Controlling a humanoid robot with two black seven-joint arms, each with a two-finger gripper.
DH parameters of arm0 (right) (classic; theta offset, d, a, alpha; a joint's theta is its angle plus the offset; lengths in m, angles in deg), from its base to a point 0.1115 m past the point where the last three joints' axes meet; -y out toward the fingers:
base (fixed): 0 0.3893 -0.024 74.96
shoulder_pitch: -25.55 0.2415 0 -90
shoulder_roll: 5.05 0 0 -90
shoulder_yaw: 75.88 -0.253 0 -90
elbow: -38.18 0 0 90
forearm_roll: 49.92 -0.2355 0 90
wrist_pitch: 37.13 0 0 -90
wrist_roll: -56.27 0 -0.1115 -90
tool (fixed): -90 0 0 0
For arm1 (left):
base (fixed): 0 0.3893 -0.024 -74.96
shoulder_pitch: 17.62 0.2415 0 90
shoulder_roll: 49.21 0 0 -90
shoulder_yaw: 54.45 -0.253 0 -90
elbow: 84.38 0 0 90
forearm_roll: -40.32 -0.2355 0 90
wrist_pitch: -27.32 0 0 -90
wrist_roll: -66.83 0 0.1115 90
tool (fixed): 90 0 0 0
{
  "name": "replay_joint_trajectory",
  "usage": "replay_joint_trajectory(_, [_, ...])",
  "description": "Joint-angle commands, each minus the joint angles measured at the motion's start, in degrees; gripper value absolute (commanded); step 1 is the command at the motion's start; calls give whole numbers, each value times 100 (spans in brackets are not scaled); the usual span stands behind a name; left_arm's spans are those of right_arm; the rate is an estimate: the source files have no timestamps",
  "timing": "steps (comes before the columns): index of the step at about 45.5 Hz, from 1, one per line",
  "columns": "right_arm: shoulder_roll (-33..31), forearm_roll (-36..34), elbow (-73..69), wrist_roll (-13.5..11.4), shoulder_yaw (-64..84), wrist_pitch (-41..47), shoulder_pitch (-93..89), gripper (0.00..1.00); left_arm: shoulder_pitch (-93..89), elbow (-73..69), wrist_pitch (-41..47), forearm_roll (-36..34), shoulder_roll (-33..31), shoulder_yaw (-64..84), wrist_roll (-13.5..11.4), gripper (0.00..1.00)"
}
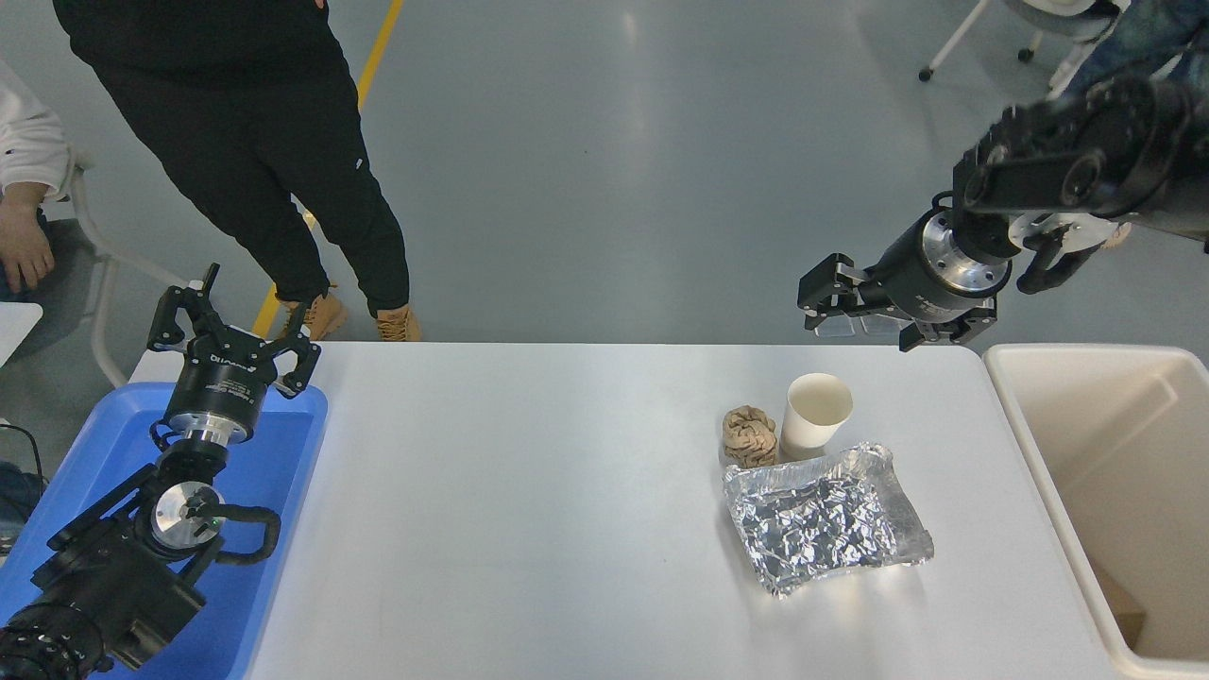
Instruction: Pick up paper cup place in dustbin
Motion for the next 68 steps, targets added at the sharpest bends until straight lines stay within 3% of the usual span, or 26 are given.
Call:
replay_joint_trajectory(1, [293, -10, 938, 2, -23, -329, -1171, 100, 1, -5, 0, 0, -9, 0, 0, 99])
replay_joint_trajectory(21, [390, 7, 2187, 2, -6, -970, -2534, 100, 1, 3, 0, 0, 0, 9, 0, 99])
replay_joint_trajectory(37, [460, 16, 2425, 11, -6, -1454, -3070, 89, 1, -5, 0, 0, 0, 9, 0, 99])
replay_joint_trajectory(48, [469, 7, 2451, 11, -32, -1656, -3281, 48, 1, -5, 0, 0, 0, 9, 0, 99])
replay_joint_trajectory(57, [478, -2, 2530, 19, -85, -1762, -3448, 24, 1, -5, 0, 0, 0, 9, 0, 99])
replay_joint_trajectory(62, [504, -11, 2530, 28, -120, -1762, -3448, 0, 1, 3, 0, 0, 0, 8, 0, 99])
replay_joint_trajectory(68, [513, -37, 2504, 37, -216, -1762, -3352, 0, 1, 3, 0, 0, 0, 0, 0, 99])
